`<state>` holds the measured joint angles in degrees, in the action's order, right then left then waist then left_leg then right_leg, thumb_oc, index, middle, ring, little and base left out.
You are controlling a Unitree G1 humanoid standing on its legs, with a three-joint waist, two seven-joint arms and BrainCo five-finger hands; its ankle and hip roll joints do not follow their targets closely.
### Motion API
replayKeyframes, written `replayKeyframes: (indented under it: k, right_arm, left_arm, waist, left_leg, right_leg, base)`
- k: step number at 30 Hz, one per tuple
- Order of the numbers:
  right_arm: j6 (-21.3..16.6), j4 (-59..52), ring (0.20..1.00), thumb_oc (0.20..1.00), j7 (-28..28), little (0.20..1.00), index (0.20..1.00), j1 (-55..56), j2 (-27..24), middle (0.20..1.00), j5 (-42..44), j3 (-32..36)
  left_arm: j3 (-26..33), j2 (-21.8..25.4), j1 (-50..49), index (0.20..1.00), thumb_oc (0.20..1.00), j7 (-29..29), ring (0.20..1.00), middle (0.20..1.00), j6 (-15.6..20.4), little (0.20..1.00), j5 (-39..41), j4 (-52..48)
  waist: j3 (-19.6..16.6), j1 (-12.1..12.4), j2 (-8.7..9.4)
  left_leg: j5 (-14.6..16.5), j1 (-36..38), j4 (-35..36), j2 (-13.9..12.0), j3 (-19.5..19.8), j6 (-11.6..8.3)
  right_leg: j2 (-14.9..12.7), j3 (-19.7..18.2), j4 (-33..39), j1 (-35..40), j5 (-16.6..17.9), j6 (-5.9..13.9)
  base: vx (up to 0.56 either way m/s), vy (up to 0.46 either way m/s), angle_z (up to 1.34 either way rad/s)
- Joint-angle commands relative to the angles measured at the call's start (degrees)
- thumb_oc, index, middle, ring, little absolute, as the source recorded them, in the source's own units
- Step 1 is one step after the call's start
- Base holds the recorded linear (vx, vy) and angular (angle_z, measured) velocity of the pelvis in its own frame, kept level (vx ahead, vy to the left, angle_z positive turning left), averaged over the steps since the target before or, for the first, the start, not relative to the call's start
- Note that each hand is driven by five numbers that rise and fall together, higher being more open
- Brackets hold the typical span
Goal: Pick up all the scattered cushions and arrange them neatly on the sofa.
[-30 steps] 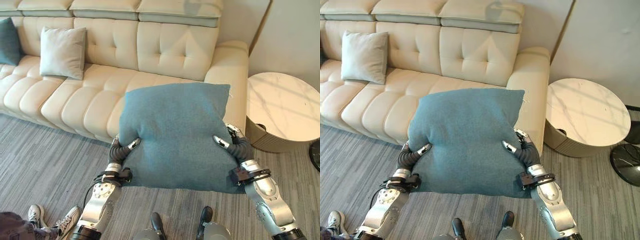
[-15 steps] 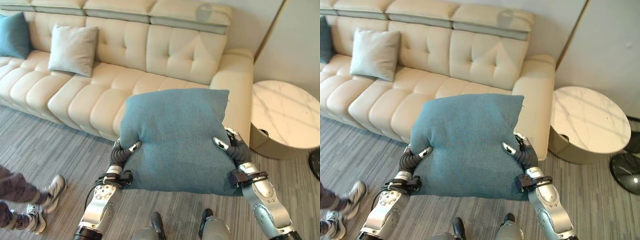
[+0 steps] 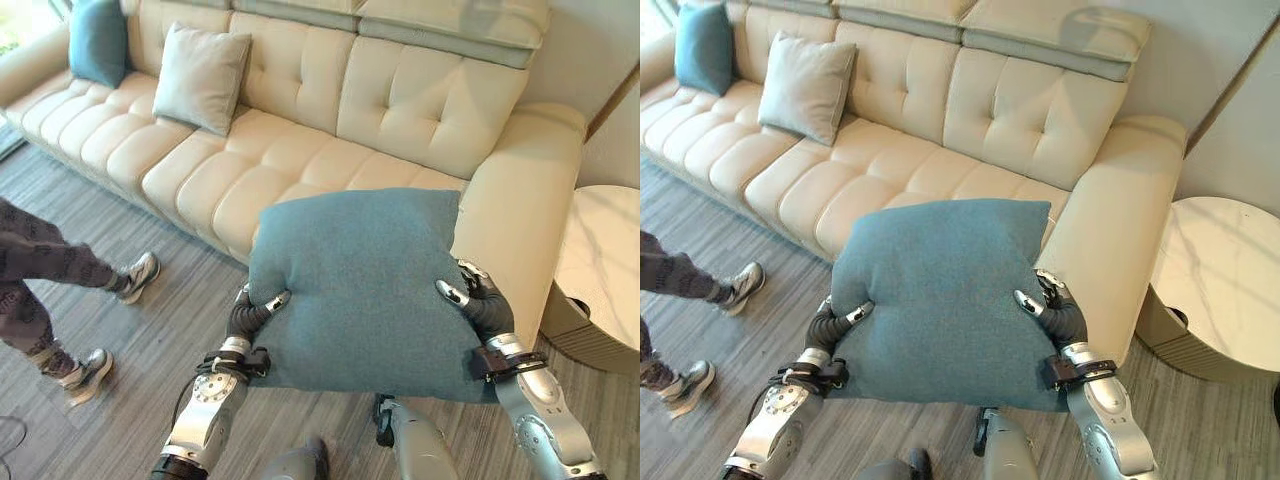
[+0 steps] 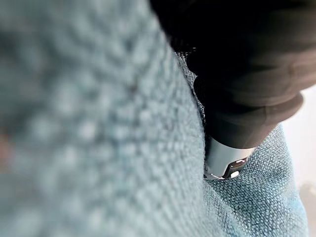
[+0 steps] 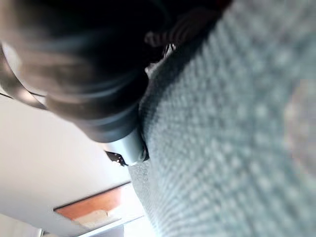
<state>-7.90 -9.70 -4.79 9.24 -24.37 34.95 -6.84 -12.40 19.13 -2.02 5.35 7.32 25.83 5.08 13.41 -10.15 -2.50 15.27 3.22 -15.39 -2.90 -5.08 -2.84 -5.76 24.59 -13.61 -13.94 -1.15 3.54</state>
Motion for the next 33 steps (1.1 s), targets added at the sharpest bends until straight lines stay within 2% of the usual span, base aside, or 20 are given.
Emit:
replayKeyframes:
  k: [1, 2, 4, 5, 6, 7, 8, 10, 11, 12, 13, 16, 17, 20, 21, 24, 26, 28, 30, 33]
  right_arm:
    - [-4.3, -7.5, 0.2, 0.2, -6.2, 0.2, 0.2, -3.5, 2.6, 0.2, 0.2, -4.3]
    - [-4.3, -7.5, 0.2, 0.2, -5.7, 0.2, 0.2, -3.8, 2.0, 0.2, -0.5, -4.0]
    - [-5.0, -6.7, 0.2, 0.2, -4.7, 0.2, 0.2, -3.7, 1.2, 0.2, -0.4, -2.7]
    - [-4.8, -6.4, 0.2, 0.2, -4.5, 0.2, 0.2, -4.3, 0.8, 0.2, -0.7, -2.8]
    - [-4.8, -6.4, 0.2, 0.2, -4.5, 0.2, 0.2, -4.3, 0.8, 0.2, -0.7, -2.8]
    - [-5.1, -6.0, 0.2, 0.2, -3.8, 0.2, 0.2, -4.9, 0.6, 0.2, -1.0, -2.2]
    - [-5.1, -6.0, 0.2, 0.2, -3.5, 0.2, 0.2, -5.3, 0.8, 0.2, -1.0, -2.1]
    - [-5.3, -5.6, 0.2, 0.2, -3.5, 0.2, 0.2, -5.7, 1.1, 0.2, -1.0, -1.8]
    - [-5.3, -4.6, 0.2, 0.2, -3.2, 0.2, 0.2, -5.8, 1.4, 0.2, -1.5, -1.8]
    - [-5.2, -4.2, 0.2, 0.2, -3.1, 0.2, 0.2, -5.6, 1.4, 0.2, -1.8, -1.7]
    - [-5.2, -4.2, 0.2, 0.2, -3.1, 0.2, 0.2, -5.6, 1.4, 0.2, -1.8, -1.7]
    - [-4.9, -3.3, 0.2, 0.2, -3.0, 0.2, 0.2, -5.0, 1.3, 0.2, -2.6, -1.5]
    - [-4.8, -3.2, 0.2, 0.2, -3.1, 0.2, 0.2, -4.7, 1.2, 0.2, -3.0, -1.3]
    - [-4.5, -2.8, 0.2, 0.2, -3.3, 0.2, 0.2, -4.2, 1.2, 0.2, -3.9, -1.2]
    - [-4.1, -2.8, 0.2, 0.2, -3.9, 0.2, 0.2, -3.3, 1.3, 0.2, -5.3, -0.9]
    - [-3.2, -2.1, 0.2, 0.2, -4.6, 0.2, 0.2, -3.5, 2.4, 0.2, -6.5, -1.6]
    - [-3.3, -1.3, 0.2, 0.2, -4.6, 0.2, 0.2, -5.3, 3.9, 0.2, -6.2, -3.4]
    - [-3.1, -1.3, 0.2, 0.2, -4.7, 0.2, 0.2, -5.8, 4.5, 0.2, -6.2, -3.7]
    - [-3.2, -0.8, 0.2, 0.2, -5.1, 0.2, 0.2, -6.5, 5.4, 0.2, -6.0, -5.0]
    - [-3.2, -0.1, 0.2, 0.2, -5.3, 0.2, 0.2, -8.7, 4.8, 0.2, -4.9, -6.1]
  left_arm:
    - [-5.7, -1.3, 4.6, 0.2, 0.2, -5.4, 0.2, 0.2, 5.1, 0.2, -1.8, -8.2]
    - [-5.5, -1.1, 4.2, 0.2, 0.2, -5.7, 0.2, 0.2, 4.9, 0.2, -2.0, -8.4]
    - [-5.5, -1.2, 4.5, 0.2, 0.2, -5.4, 0.2, 0.2, 5.2, 0.2, -2.0, -8.1]
    - [-5.7, -1.3, 4.7, 0.2, 0.2, -5.3, 0.2, 0.2, 4.9, 0.2, -1.7, -7.6]
    - [-5.7, -1.3, 4.8, 0.2, 0.2, -5.3, 0.2, 0.2, 5.0, 0.2, -1.7, -7.6]
    - [-5.6, -1.6, 5.5, 0.2, 0.2, -5.1, 0.2, 0.2, 4.8, 0.2, -1.7, -7.1]
    - [-5.6, -1.5, 5.8, 0.2, 0.2, -5.1, 0.2, 0.2, 4.8, 0.2, -1.7, -7.1]
    - [-5.1, -1.2, 6.2, 0.2, 0.2, -4.9, 0.2, 0.2, 5.0, 0.2, -2.1, -7.2]
    - [-4.4, -1.0, 6.2, 0.2, 0.2, -4.6, 0.2, 0.2, 5.1, 0.2, -2.6, -6.9]
    - [-4.2, -1.1, 6.1, 0.2, 0.2, -4.4, 0.2, 0.2, 5.2, 0.2, -2.7, -7.0]
    - [-4.2, -1.1, 6.1, 0.2, 0.2, -4.4, 0.2, 0.2, 5.2, 0.2, -2.7, -7.0]
    - [-3.8, -1.5, 5.8, 0.2, 0.2, -3.4, 0.2, 0.2, 5.6, 0.2, -2.6, -7.0]
    - [-4.0, -1.6, 5.8, 0.2, 0.2, -3.2, 0.2, 0.2, 5.6, 0.2, -2.4, -6.9]
    - [-4.1, -1.8, 5.6, 0.2, 0.2, -3.0, 0.2, 0.2, 5.6, 0.2, -2.7, -6.3]
    - [-4.5, -1.7, 4.7, 0.2, 0.2, -3.9, 0.2, 0.2, 5.2, 0.2, -3.0, -6.1]
    - [-4.0, -0.6, 3.0, 0.2, 0.2, -4.7, 0.2, 0.2, 4.6, 0.2, -3.7, -5.9]
    - [-2.6, 0.9, 2.4, 0.2, 0.2, -3.9, 0.2, 0.2, 4.7, 0.2, -4.0, -6.0]
    - [-2.5, 1.5, 2.3, 0.2, 0.2, -4.0, 0.2, 0.2, 4.6, 0.2, -3.9, -6.2]
    - [-1.6, 1.9, 2.0, 0.2, 0.2, -3.7, 0.2, 0.2, 4.8, 0.2, -3.9, -6.1]
    - [-0.3, 1.3, 1.2, 0.2, 0.2, -3.1, 0.2, 0.2, 5.1, 0.2, -3.0, -6.8]
  waist:
    - [-5.6, -0.7, 2.99]
    - [-5.6, -0.7, 2.9]
    - [-5.8, -0.9, 2.91]
    - [-6.0, -0.7, 3.5]
    - [-6.0, -0.5, 3.38]
    - [-6.1, -0.6, 4.41]
    - [-5.9, -0.1, 5.04]
    - [-5.5, 0.8, 6.26]
    - [-4.9, 2.1, 6.27]
    - [-4.9, 2.5, 6.06]
    - [-5.0, 2.5, 6.11]
    - [-4.8, 3.3, 5.29]
    - [-4.8, 3.3, 5.01]
    - [-5.0, 3.4, 4.09]
    - [-5.6, 3.4, 3.59]
    - [-5.7, 3.7, 3.77]
    - [-4.8, 5.0, 4.4]
    - [-4.9, 5.4, 4.44]
    - [-4.9, 6.0, 4.6]
    - [-5.4, 5.5, 4.99]
  left_leg:
    - [-8.7, 8.0, -3.1, 4.4, -1.1, -4.33]
    - [-11.1, 6.1, -8.7, 3.4, -1.6, -5.55]
    - [-13.9, 3.5, -13.9, 1.3, -4.3, -5.67]
    - [-11.5, 0.5, -13.8, 0.7, -5.8, -3.78]
    - [-11.2, 0.5, -14.0, 0.5, -6.0, -3.78]
    - [-6.8, -2.5, -8.8, -0.7, -7.3, -1.34]
    - [-5.3, -4.4, -6.3, -0.8, -7.1, -0.6]
    - [-7.2, -7.7, 1.7, -1.7, -5.4, -0.9]
    - [-12.1, -9.7, 7.4, -3.2, -1.8, -2.35]
    - [-14.1, -10.2, 9.7, -3.9, 0.1, -2.79]
    - [-14.4, -10.2, 10.0, -3.8, 0.1, -2.77]
    - [-18.7, -12.9, 13.6, -4.9, 7.4, -4.53]
    - [-19.6, -13.8, 14.3, -5.5, 8.4, -4.98]
    - [-20.3, -13.4, 15.7, -5.9, 8.7, -5.09]
    - [-19.6, -12.4, 14.5, -5.6, 7.4, -4.89]
    - [-17.3, -11.5, 11.8, -4.0, 5.5, -2.76]
    - [-15.6, -9.8, 10.9, -3.3, 1.3, -0.82]
    - [-15.5, -9.3, 11.2, -3.3, 0.3, -0.42]
    - [-14.9, -7.1, 12.5, -2.8, -2.4, 0.23]
    - [-12.7, -2.8, 15.1, 0.3, -4.9, 1.22]
  right_leg:
    - [0.7, -2.1, 9.9, -1.8, 7.6, 2.31]
    - [0.8, -2.0, 9.4, -1.0, 6.8, 1.38]
    - [1.9, -3.3, 9.4, 1.1, 4.5, -0.3]
    - [2.0, -4.7, 9.9, 2.3, 3.6, -0.38]
    - [2.1, -4.8, 9.8, 2.2, 3.6, -0.4]
    - [1.6, -8.2, 10.8, 3.8, 3.0, 0.59]
    - [1.2, -9.9, 11.4, 4.6, 3.1, 1.05]
    - [0.8, -13.6, 11.9, 6.1, 3.0, 1.57]
    - [1.8, -17.2, 12.3, 8.5, 2.0, 1.45]
    - [2.2, -18.7, 12.1, 9.4, 1.3, 1.41]
    - [2.1, -18.6, 12.1, 9.3, 1.4, 1.41]
    - [2.9, -23.7, 9.9, 10.9, -1.2, 0.93]
    - [2.9, -24.8, 9.4, 11.4, -2.1, 0.98]
    - [2.8, -26.8, 7.9, 12.1, -3.7, 1.31]
    - [1.6, -27.9, 7.4, 12.9, -4.2, 1.95]
    - [-0.2, -30.8, 3.1, 12.5, -4.6, 3.01]
    - [-1.7, -30.0, -2.1, 9.9, -2.4, 3.82]
    - [-2.0, -29.3, -3.9, 8.4, -1.6, 3.87]
    - [-2.6, -26.0, -5.7, 6.3, 0.0, 4.36]
    - [2.5, -21.2, 3.6, 2.8, 1.2, 3.09]
  base:
    - [0.22, -0.068, 0.54]
    - [0.23, -0.041, 0.16]
    - [0.35, -0.059, -0.21]
    - [0.24, -0.031, -0.4]
    - [0.33, 0.062, -0.44]
    - [0.29, 0.099, -0.33]
    - [0.37, 0.148, -0.29]
    - [0.27, 0.151, -0.64]
    - [0.32, 0.182, -1.13]
    - [0.25, 0.147, -1.08]
    - [0.18, 0.119, -1.02]
    - [0.26, 0.234, -0.94]
    - [0.29, 0.294, -0.9]
    - [0.23, 0.279, -0.7]
    - [0.46, 0.554, -0.85]
    - [0.34, 0.41, -0.74]
    - [0.17, 0.284, -0.38]
    - [0.07, 0.143, -0.99]
    - [0.18, 0.191, -0.87]
    - [0.29, 0.123, -0.59]
